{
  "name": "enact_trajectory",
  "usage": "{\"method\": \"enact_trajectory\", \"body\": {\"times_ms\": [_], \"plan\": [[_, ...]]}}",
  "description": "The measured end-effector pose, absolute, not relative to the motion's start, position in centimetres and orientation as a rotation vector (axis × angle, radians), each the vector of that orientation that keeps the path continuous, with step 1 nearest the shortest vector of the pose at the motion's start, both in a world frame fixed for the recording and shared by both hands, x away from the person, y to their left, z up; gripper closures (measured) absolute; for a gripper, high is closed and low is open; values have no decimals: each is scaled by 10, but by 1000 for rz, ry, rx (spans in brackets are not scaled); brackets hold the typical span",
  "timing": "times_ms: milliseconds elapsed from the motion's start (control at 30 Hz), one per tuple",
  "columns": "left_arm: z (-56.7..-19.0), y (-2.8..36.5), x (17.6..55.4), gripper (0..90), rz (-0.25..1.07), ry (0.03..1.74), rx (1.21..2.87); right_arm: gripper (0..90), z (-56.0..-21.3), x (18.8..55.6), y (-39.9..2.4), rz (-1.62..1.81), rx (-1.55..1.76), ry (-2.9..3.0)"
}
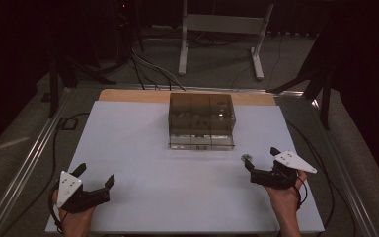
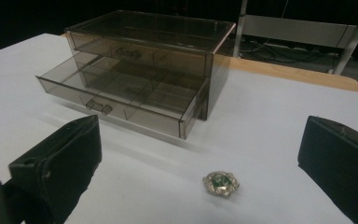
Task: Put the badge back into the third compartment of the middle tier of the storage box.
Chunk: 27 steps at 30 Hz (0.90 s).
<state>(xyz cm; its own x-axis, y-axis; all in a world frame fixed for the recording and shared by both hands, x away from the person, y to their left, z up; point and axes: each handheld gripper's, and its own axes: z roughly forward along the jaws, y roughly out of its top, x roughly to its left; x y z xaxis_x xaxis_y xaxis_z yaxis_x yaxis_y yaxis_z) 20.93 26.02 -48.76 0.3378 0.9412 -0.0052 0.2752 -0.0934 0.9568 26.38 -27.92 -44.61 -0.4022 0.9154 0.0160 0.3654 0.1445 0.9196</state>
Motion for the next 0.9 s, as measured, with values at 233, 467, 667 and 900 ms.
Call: {"method": "enact_trajectory", "body": {"times_ms": [233, 467, 667, 900], "plan": [[-488, 259, 209, 6, 829, 1124, 1597, 0, -448, 273, -277, 1227, 1222, 1872], [-487, 259, 209, 7, 833, 1123, 1601, 0, -451, 280, -277, 1228, 1212, 1892], [-488, 258, 209, 7, 834, 1124, 1599, 0, -453, 286, -277, 1220, 1222, 1890], [-488, 257, 209, 7, 833, 1121, 1603, 0, -456, 296, -280, 1206, 1248, 1892]]}}
